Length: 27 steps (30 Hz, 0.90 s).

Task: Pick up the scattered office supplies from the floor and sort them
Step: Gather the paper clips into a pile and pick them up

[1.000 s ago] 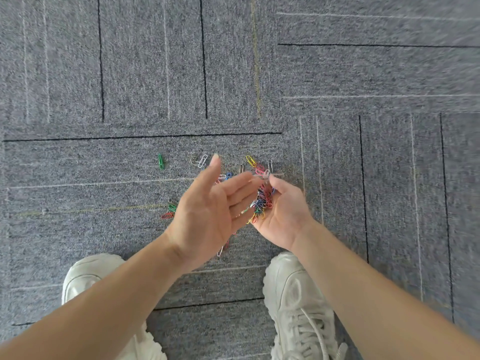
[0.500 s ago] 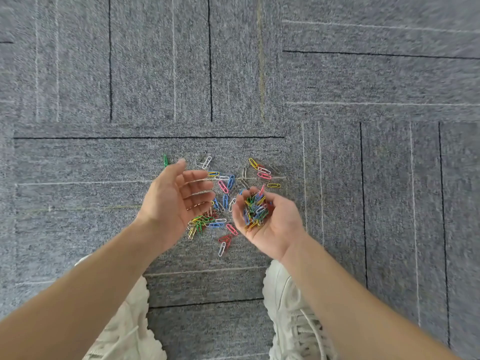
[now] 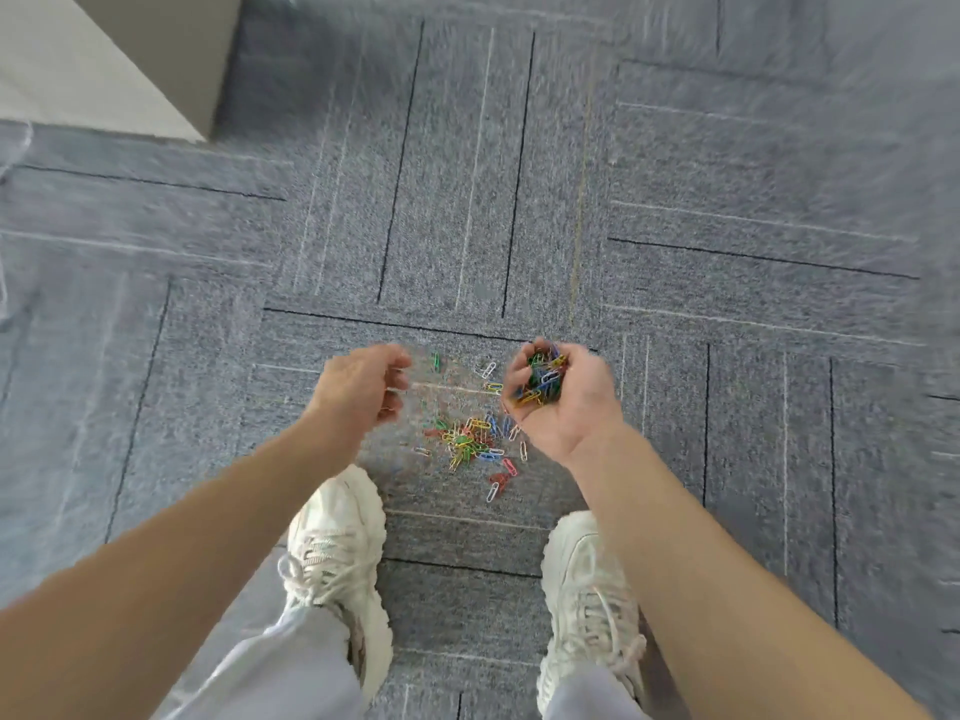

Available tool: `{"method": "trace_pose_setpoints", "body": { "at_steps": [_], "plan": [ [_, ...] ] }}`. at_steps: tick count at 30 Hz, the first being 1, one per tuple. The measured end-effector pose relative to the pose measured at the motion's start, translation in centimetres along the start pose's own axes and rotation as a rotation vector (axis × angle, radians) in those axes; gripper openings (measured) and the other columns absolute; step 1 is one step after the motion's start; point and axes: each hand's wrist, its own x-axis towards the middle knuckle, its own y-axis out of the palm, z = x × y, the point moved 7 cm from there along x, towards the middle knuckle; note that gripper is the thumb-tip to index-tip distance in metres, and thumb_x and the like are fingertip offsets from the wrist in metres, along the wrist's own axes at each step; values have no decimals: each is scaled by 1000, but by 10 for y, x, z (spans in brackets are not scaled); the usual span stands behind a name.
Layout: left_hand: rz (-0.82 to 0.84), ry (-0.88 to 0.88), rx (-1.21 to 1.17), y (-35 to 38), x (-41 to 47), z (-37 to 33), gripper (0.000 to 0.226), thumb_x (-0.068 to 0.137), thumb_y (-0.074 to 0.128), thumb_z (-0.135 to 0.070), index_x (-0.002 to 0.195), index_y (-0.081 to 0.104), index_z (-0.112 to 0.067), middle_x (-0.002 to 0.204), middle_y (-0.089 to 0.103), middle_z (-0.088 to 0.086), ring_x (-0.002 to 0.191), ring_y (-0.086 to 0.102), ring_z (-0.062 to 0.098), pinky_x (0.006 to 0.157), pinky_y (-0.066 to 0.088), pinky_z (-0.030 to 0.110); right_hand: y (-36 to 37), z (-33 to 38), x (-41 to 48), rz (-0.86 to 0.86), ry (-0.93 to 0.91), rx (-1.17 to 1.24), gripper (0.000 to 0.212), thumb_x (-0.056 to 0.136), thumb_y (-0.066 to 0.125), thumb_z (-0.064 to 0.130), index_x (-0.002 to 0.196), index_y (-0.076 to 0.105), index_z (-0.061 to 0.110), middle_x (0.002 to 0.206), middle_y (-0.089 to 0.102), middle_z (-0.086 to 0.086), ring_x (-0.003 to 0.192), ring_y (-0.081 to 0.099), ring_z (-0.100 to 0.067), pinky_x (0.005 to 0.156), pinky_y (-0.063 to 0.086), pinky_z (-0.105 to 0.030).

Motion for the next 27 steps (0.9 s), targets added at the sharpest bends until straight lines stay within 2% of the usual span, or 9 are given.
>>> {"method": "trace_pose_setpoints", "body": {
  "at_steps": [3,5,10,17,21,25,27],
  "plan": [
    [-45,22,39,-35,-62,-30,22,95,55,-19,77,67,-13,58,61,-3,50,50,14,53,44,26,42,4,-73,52,-15,-2,27,97,35,16,79,54,10,69,57,-7,60,50,-16,46,45,-22],
    [-59,61,78,-55,-108,-53,22,94,55,-18,74,65,-13,61,61,0,51,51,16,53,44,25,71,3,-127,97,-41,-15,28,97,33,16,79,54,10,69,56,-7,59,50,-17,48,47,-22],
    [-61,218,191,-105,-232,-88,23,97,57,-22,78,65,-12,70,63,3,60,55,17,67,47,32,128,-34,-257,224,-91,-5,32,98,32,13,74,53,10,66,56,-6,60,52,-17,56,47,-25],
    [-170,370,19,-230,-412,-95,15,95,61,-22,83,61,-14,71,59,1,58,52,15,58,41,24,225,-171,-419,475,-35,-86,29,95,28,6,74,49,8,71,51,-7,63,49,-18,60,44,-25],
    [-239,512,-140,-325,-502,-107,10,93,60,-18,84,57,-16,67,54,0,53,46,13,53,31,22,280,-260,-498,590,-1,-139,30,96,25,8,76,46,9,73,49,-7,63,48,-19,57,43,-28],
    [-274,680,-230,-404,-577,-124,11,95,61,-22,86,64,-16,70,63,-2,58,54,15,56,40,22,338,-344,-549,655,15,-197,26,97,26,9,77,44,9,73,47,-7,63,47,-20,60,43,-27],
    [-258,738,-307,-437,-601,-127,12,97,61,-22,88,65,-14,67,61,-1,56,53,14,55,38,23,365,-388,-569,691,15,-242,26,97,26,9,76,42,10,73,44,-6,62,45,-19,60,41,-26]
  ]
}}
